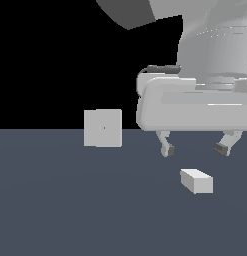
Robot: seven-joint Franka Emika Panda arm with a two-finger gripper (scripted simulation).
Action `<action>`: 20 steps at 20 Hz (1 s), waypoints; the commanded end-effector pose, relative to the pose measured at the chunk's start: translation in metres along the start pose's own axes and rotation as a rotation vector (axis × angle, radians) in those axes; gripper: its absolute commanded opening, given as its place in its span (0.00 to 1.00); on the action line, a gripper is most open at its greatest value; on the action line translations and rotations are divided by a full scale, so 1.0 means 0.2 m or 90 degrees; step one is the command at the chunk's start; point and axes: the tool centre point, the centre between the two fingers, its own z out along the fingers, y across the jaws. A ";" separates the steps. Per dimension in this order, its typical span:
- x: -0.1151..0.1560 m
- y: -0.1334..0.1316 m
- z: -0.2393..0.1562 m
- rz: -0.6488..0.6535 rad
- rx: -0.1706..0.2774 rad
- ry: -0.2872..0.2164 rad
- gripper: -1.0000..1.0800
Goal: Plug the charger into the wall socket.
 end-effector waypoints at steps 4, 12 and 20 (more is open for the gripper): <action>0.00 0.00 0.01 0.000 0.000 0.001 0.96; -0.04 0.00 0.13 0.000 0.000 0.001 0.96; -0.07 0.00 0.24 -0.001 0.001 0.001 0.96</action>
